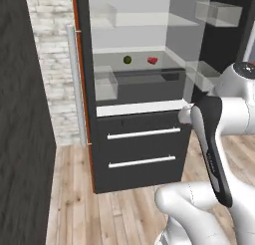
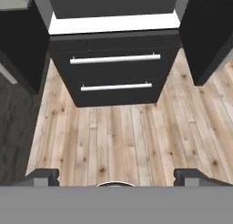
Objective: Take the cheese, steak, and lime from the fridge and place them on the plate on the dining counter to create an appetizer plate.
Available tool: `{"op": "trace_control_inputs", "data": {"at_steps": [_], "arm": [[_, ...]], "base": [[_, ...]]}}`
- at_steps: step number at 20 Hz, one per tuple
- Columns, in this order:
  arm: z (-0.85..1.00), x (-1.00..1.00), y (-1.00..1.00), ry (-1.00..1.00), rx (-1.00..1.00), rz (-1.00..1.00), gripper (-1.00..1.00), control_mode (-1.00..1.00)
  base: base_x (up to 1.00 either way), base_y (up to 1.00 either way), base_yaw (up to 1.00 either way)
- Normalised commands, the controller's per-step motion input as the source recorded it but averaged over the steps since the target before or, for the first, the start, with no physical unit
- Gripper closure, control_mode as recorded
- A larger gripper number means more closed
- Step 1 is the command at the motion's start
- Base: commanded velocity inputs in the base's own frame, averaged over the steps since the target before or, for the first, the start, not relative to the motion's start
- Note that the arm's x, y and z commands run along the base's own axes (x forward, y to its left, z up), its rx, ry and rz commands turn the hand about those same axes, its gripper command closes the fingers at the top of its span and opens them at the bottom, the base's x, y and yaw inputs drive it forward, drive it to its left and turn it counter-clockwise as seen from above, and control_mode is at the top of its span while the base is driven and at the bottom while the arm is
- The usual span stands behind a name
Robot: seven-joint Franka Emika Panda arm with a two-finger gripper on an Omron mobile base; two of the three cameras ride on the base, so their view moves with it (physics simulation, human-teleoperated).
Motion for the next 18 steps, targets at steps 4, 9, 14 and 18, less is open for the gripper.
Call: {"op": "trace_control_inputs", "data": {"at_steps": [4,9,14,18], "arm": [[0.0,0.0,0.0,0.0,0.0,0.0,-1.0,1.0],[0.0,0.0,0.0,0.0,0.0,0.0,-1.0,1.0],[0.0,0.0,0.0,0.0,0.0,0.0,-1.0,1.0],[0.0,0.0,0.0,0.0,0.0,0.0,-1.0,1.0]], "base": [[1.0,0.0,0.1],[0.96,0.0,0.1],[0.78,-0.08,0.09],[0.76,-0.14,0.08]]}}
